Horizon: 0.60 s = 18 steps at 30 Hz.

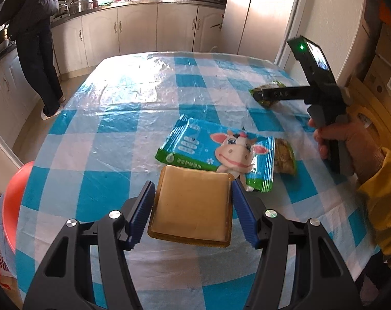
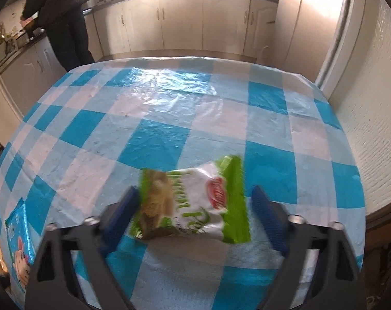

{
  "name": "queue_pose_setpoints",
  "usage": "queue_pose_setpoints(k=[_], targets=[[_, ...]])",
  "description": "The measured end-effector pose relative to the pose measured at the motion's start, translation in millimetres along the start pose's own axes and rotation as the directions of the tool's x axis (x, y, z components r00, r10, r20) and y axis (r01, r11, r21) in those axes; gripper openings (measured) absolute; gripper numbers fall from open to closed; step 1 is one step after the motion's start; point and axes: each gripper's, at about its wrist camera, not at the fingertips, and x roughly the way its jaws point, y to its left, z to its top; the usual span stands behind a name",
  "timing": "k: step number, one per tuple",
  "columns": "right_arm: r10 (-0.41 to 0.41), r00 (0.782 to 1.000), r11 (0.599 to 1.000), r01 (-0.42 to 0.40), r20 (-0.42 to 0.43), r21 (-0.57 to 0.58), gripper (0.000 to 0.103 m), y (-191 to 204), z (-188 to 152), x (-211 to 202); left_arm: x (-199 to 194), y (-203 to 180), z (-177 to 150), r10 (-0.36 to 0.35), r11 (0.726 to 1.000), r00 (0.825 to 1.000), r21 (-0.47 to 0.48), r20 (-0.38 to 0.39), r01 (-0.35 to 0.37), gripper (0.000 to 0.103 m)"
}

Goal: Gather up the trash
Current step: 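Grasp the tan pad with the left tool while the right tool grasps the green snack packet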

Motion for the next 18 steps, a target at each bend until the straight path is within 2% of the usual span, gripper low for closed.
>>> queue_pose_setpoints(k=[1,3,7,13,18], targets=[[-0.002,1.000,1.000,0.002,0.004,-0.002,0.067,1.7,0.0,-1.0,-1.3,0.7,0.5,0.000,1.000,1.000,-0.003,0.003,0.001,0.062],[-0.008,1.000,1.000,0.008,0.009,-0.006,0.063,4.5,-0.7,-3.4,-3.4,2.2,1.3,0.000,1.000,1.000,-0.009,0.007,0.000,0.062],[-0.008,1.000,1.000,0.008,0.028,0.000,0.042,5.8,-4.4,-9.4,-7.1,5.2,1.7,-0.002,1.000,1.000,-0.020,0.018,0.003,0.062],[0.007,0.999,1.000,-0.008,0.032,0.030,0.036,5.0,-12.6,-18.1,-9.3,7.3,-1.1,-0.007,0.999,1.000,-0.032,0.022,0.008,0.062],[0.034,0.998,0.996,-0.037,0.045,0.084,0.035,2.3,-29.6,-32.9,-12.2,6.3,-4.6,-0.013,0.999,1.000,-0.035,0.026,0.014,0.062]])
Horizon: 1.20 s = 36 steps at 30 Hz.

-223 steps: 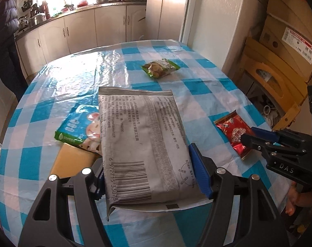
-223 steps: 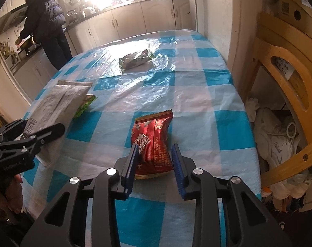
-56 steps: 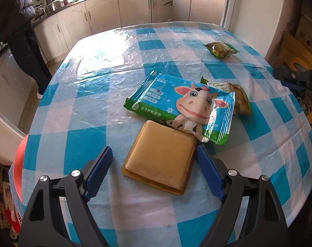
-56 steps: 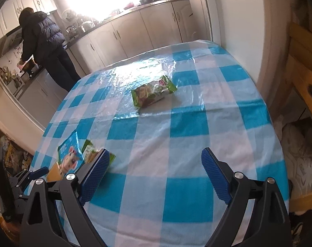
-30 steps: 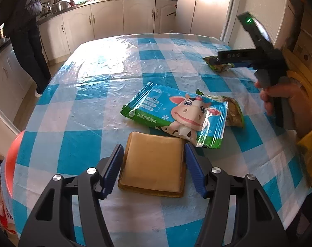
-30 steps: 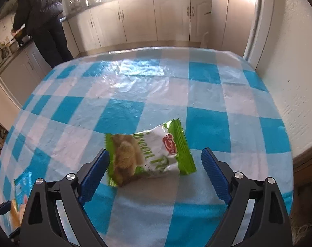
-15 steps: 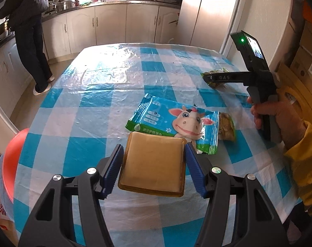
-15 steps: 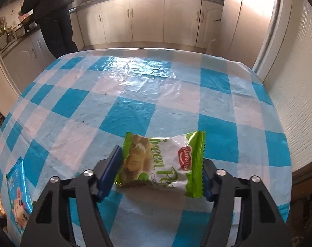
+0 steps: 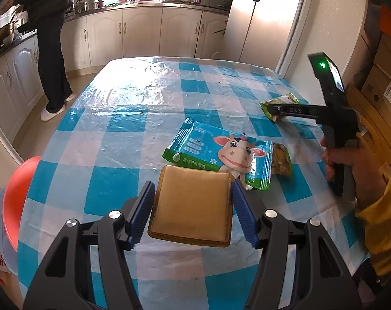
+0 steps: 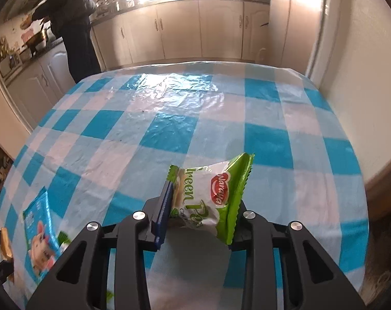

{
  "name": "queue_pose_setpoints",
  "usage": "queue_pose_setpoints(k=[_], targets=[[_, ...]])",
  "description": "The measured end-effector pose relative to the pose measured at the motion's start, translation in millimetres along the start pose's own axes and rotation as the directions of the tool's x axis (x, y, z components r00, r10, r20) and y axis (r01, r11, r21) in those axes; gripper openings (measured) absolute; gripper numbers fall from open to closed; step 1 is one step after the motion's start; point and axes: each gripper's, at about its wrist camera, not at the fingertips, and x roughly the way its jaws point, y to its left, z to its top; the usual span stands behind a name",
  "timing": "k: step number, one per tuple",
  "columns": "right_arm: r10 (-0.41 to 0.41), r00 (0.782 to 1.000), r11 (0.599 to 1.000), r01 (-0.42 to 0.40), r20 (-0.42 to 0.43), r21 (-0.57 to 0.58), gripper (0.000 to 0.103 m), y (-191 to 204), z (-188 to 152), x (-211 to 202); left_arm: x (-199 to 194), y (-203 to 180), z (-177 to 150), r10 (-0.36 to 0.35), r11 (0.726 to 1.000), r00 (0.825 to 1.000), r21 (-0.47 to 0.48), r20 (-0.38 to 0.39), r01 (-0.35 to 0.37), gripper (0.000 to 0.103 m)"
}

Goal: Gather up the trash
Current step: 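Grasp the tan pad with the left tool while the right tool grasps the green snack packet, then carry the tan pad and green packet to the red bucket and open both tools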

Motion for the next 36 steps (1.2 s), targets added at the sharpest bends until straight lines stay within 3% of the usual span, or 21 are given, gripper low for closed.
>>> queue_pose_setpoints(k=[18,36], targets=[[0.099,0.994,0.987,-0.104,0.048,0.121,0.035,3.4,-60.5,-66.6,-11.8,-19.6,-7.9,-0.063,0.998,0.998,0.016,0.017,0.063,0.062],[0.253,0.964,0.965,-0.257,0.078,0.057,0.035,57.1,-62.5,-106.0,-30.8,-1.0,-9.0,-0.049,0.998,0.997,-0.031,0.061,0.051,0.062]])
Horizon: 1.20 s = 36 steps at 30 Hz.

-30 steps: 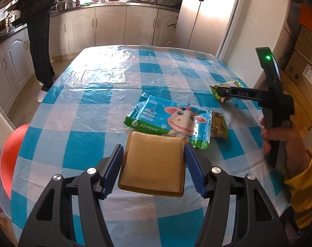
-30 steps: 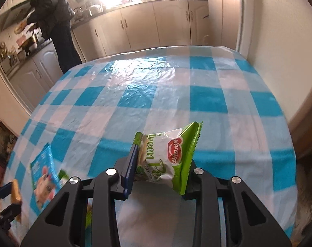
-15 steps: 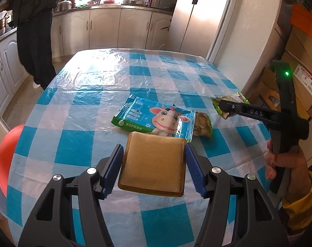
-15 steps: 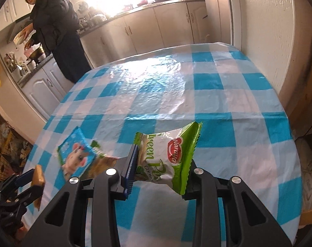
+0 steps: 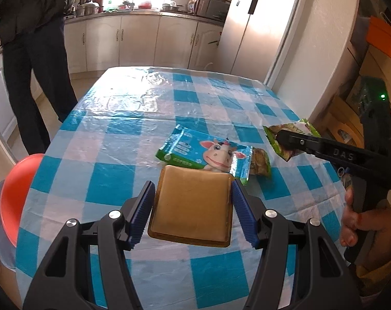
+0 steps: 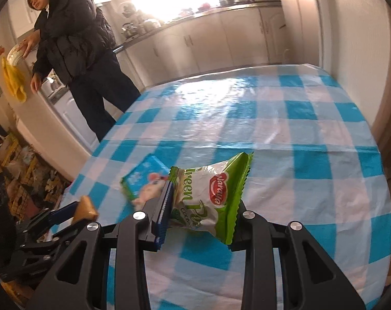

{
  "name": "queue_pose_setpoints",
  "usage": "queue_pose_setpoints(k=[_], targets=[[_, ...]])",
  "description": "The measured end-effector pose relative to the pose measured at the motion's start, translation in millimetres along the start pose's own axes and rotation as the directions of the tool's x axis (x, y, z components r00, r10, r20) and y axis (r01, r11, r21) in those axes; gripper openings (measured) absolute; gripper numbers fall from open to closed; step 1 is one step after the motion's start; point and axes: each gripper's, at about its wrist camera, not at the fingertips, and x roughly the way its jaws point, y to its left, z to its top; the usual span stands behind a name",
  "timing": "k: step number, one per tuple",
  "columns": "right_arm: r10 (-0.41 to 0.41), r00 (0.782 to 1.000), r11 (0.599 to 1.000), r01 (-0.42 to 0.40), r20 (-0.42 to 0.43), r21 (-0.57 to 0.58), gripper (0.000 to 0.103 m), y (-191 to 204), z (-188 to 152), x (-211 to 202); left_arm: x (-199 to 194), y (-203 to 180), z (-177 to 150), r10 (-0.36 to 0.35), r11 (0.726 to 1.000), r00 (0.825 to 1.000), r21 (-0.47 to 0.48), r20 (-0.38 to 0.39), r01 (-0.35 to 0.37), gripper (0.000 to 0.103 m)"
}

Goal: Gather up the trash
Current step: 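Carry the tan pad and green packet to the red bucket and open both tools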

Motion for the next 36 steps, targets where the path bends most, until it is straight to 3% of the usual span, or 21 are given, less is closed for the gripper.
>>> queue_pose_setpoints(k=[15,22,28,36], targets=[[0.126,0.989,0.977,-0.137,-0.076,-0.161,0.035,86.2,2.1,25.2,-23.1,46.5,4.4,0.066,0.994,0.996,-0.096,0.066,-0.059,0.062],[0.191,0.972,0.948,-0.218,-0.136,-0.233,0.035,130.3,7.4,44.4,-41.6,79.6,7.4,0.133,0.980,0.986,-0.164,0.102,-0.116,0.062],[0.246,0.947,0.906,-0.301,-0.208,-0.298,0.035,180.0,11.8,70.3,-59.0,122.5,7.7,0.214,0.952,0.970,-0.247,0.112,-0.181,0.062],[0.287,0.915,0.838,-0.384,-0.284,-0.389,0.035,243.6,11.4,107.7,-64.0,191.2,-2.0,0.326,0.889,0.943,-0.361,0.064,-0.282,0.062]])
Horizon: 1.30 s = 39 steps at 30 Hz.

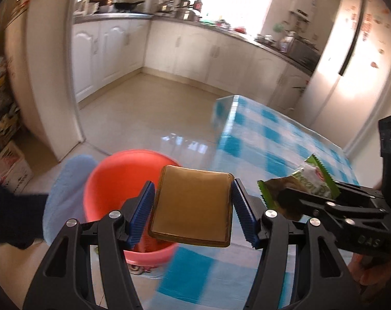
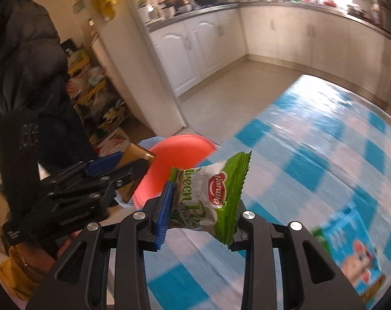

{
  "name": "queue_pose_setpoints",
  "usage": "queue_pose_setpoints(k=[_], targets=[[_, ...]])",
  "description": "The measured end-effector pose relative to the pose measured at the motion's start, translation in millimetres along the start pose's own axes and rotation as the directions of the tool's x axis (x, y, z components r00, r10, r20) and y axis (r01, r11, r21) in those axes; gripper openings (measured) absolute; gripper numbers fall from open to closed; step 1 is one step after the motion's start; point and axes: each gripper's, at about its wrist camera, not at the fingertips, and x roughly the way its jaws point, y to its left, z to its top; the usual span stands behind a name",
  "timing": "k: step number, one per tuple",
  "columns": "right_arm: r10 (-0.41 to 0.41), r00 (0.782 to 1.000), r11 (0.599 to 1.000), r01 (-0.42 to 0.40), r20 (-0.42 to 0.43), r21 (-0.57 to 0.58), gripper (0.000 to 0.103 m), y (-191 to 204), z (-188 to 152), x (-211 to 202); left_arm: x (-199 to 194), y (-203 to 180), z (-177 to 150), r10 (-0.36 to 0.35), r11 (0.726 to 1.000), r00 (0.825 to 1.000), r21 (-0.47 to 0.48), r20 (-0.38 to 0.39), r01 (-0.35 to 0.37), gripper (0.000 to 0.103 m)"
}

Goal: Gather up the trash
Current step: 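Carry the tan pad and green packet to the red bucket and open both tools, then return both tools over the table toward the cow-print packet and green packet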

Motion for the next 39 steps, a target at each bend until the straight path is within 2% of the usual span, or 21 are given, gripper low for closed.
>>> queue_pose_setpoints(k=[3,9,13,18,19,23,25,26,28,33,39], targets=[[0.026,0.999,0.998,-0.028,-0.031,-0.054,0.035,14.5,10.8,24.0,8.2,20.3,3.1,0.026,0.999,0.999,-0.037,-0.021,-0.027,0.062],[0.013,0.996,0.990,-0.025,-0.083,-0.142,0.035,32.0,22.1,66.3,31.0,63.1,10.4,0.045,0.989,0.997,-0.134,-0.064,-0.054,0.062],[0.015,0.992,0.991,-0.031,-0.126,-0.130,0.035,28.6,23.0,92.9,51.3,80.6,8.5,0.059,0.983,0.993,-0.167,-0.103,-0.076,0.062],[0.013,0.991,0.993,-0.028,-0.130,-0.111,0.035,26.2,25.2,104.2,69.9,97.7,2.1,0.057,0.972,0.988,-0.219,-0.145,-0.089,0.062],[0.014,0.992,0.994,-0.027,-0.123,-0.104,0.035,24.9,26.3,103.5,73.0,99.8,1.4,0.053,0.971,0.987,-0.224,-0.152,-0.086,0.062],[0.003,0.996,0.996,-0.010,-0.089,-0.086,0.055,25.3,28.6,94.6,84.9,98.5,1.6,0.059,0.971,0.982,-0.220,-0.178,-0.098,0.063],[-0.009,0.998,0.996,0.003,-0.065,-0.087,0.060,26.0,29.0,85.1,88.2,96.0,0.5,0.048,0.972,0.980,-0.217,-0.192,-0.090,0.068],[-0.022,0.999,0.996,0.017,-0.046,-0.089,0.068,26.0,28.9,78.4,89.2,94.8,-0.6,0.050,0.973,0.980,-0.213,-0.194,-0.091,0.073],[-0.039,0.999,0.996,0.037,-0.020,-0.081,0.076,23.9,27.4,66.5,89.5,90.8,-1.0,0.066,0.973,0.979,-0.204,-0.192,-0.106,0.080],[-0.079,0.996,0.995,0.081,0.035,-0.055,0.083,14.7,17.5,33.7,87.4,89.1,-2.3,0.102,0.971,0.973,-0.192,-0.206,-0.142,0.081],[-0.121,0.989,0.992,0.118,0.081,0.034,0.088,-4.9,-6.0,-3.5,67.9,74.6,0.8,0.133,0.979,0.976,-0.129,-0.175,-0.157,0.082]])
